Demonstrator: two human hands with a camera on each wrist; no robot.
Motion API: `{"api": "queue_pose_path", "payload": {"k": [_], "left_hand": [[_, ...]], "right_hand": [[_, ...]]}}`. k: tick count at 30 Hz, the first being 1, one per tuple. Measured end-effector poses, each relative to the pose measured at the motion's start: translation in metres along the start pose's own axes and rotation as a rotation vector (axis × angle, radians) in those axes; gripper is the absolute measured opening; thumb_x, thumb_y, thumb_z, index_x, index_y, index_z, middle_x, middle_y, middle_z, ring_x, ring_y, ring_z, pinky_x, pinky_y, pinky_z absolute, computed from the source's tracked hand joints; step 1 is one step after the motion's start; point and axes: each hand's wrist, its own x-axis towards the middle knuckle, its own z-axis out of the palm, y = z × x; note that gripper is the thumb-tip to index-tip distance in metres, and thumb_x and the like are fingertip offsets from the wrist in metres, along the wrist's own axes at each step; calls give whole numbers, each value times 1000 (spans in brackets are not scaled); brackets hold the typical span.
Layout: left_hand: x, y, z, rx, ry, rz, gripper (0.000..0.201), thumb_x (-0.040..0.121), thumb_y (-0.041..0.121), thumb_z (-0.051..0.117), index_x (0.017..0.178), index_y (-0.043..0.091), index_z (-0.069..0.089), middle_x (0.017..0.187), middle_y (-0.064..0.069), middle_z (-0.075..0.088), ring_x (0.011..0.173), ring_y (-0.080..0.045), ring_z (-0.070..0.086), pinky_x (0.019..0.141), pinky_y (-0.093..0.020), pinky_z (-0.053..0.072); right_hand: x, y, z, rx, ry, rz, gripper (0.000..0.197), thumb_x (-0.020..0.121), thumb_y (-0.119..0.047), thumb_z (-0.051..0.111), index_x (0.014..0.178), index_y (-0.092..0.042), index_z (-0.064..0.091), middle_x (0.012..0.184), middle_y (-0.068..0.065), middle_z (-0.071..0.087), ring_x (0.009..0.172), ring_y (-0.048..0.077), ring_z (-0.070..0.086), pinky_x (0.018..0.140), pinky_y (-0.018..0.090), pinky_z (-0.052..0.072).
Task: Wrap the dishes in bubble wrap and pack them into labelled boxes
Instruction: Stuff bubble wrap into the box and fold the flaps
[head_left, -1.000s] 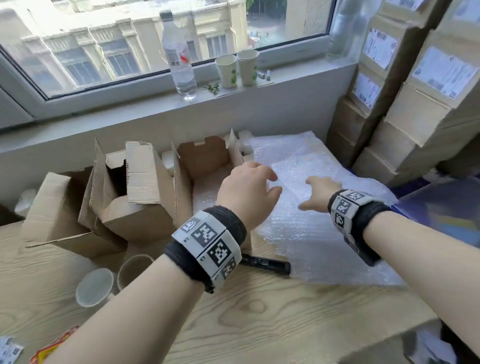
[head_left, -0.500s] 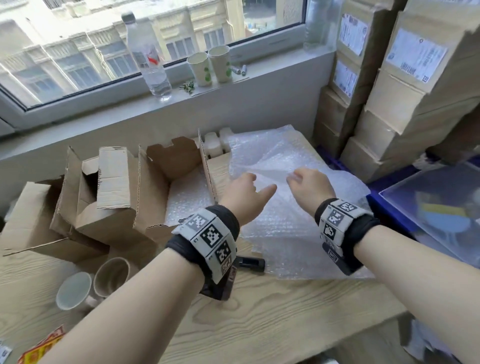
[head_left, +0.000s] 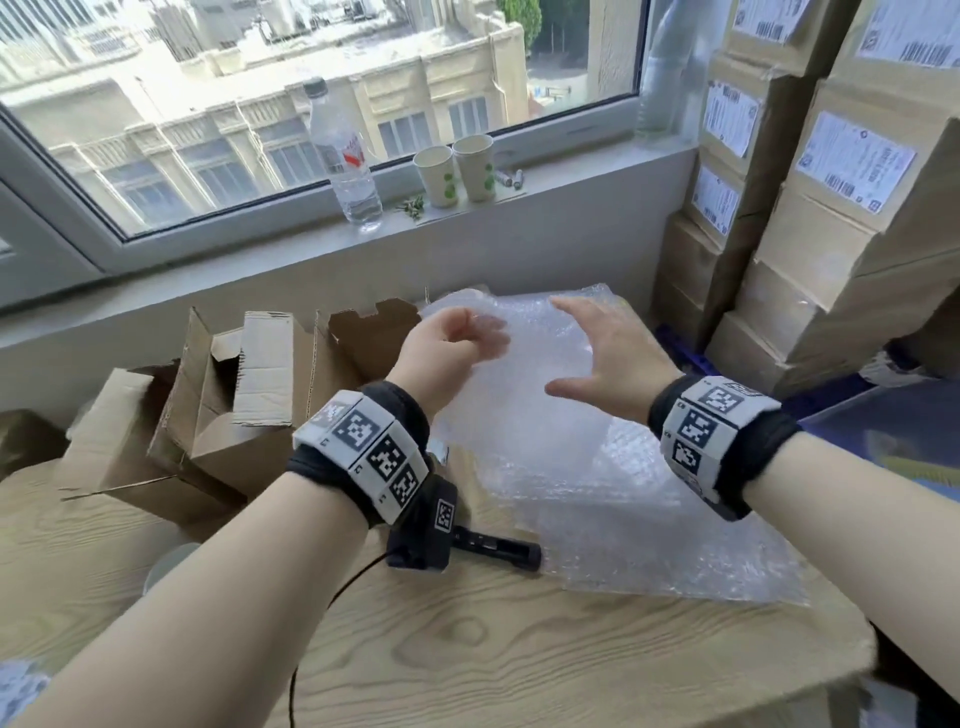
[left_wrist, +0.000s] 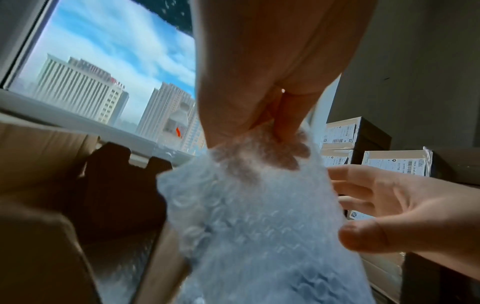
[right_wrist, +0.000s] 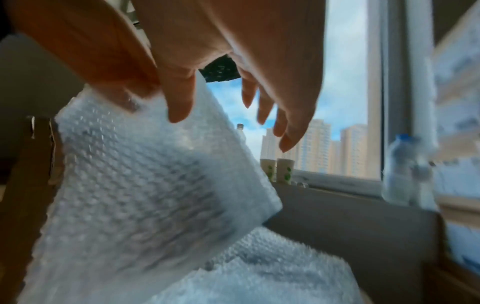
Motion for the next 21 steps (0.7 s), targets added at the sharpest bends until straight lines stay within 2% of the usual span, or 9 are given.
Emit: {"api": "queue_pose_path", "payload": {"k": [3, 6, 8, 10, 13, 14, 16, 18, 21], "left_hand": [[-5, 9, -14, 88, 0, 118, 20, 89, -11, 53, 106, -7, 62, 83, 5, 64, 63, 10, 61, 65, -6, 46], [-6, 11, -36, 311, 195, 266, 21, 90, 7, 60, 111, 9, 60, 94, 6, 64, 84, 2, 61, 80, -13, 47], [-5, 9, -54, 436, 299, 297, 30, 91, 19, 61, 120, 12, 55, 109, 5, 58, 99, -7, 55, 89, -20, 44], [-5, 2, -71, 480, 367, 287, 37, 92, 24, 58, 126, 10, 50, 118, 0, 54, 105, -11, 51, 91, -21, 39], [-11, -13, -93, 429, 443, 226, 38, 95, 21, 54, 129, 8, 46, 121, -4, 50, 99, -9, 48, 90, -18, 38], [-13, -19, -99, 421, 436, 189, 38, 95, 21, 53, 130, 8, 45, 121, -4, 49, 99, -9, 47, 90, -17, 38], [-17, -30, -111, 508, 347, 84, 39, 94, 24, 53, 130, 11, 47, 125, -6, 48, 106, -13, 49, 96, -21, 37], [-20, -42, -121, 714, 208, -23, 37, 91, 31, 57, 126, 19, 53, 129, -8, 47, 117, -18, 46, 99, -27, 34], [-25, -59, -134, 881, 45, -159, 34, 86, 38, 61, 114, 18, 55, 132, -10, 42, 124, -26, 39, 104, -34, 32]], "right_hand": [[13, -24, -2, 100, -116, 7, 78, 74, -27, 79, 141, -25, 38, 133, 1, 51, 125, 16, 44, 100, 22, 31], [25, -45, -3, 215, -69, 34, 42, 78, -24, 76, 114, -13, 58, 103, 1, 60, 99, 16, 55, 74, 14, 35], [33, -63, -6, 242, 9, 25, 30, 82, -28, 72, 99, -7, 59, 91, 3, 61, 87, 19, 56, 65, 15, 37], [45, -78, -6, 344, 77, 50, 25, 87, -29, 66, 94, -6, 58, 89, 5, 63, 87, 23, 60, 77, 21, 46], [67, -102, -4, 531, 147, 142, 11, 88, -19, 59, 81, -17, 51, 89, 6, 60, 92, 31, 62, 87, 47, 50], [73, -111, -3, 561, 160, 169, 10, 87, -15, 57, 81, -18, 49, 92, 8, 58, 92, 33, 62, 84, 47, 52], [84, -130, -1, 581, 161, 179, 12, 88, -9, 55, 98, -13, 49, 100, 8, 55, 91, 26, 59, 74, 32, 53], [93, -150, 5, 606, 153, 164, 36, 90, -6, 57, 122, -9, 41, 109, 6, 52, 94, 19, 57, 73, 22, 50], [100, -176, 27, 571, 129, 136, 56, 89, 4, 54, 136, -18, 32, 110, 3, 49, 85, 13, 55, 71, 15, 53]]}}
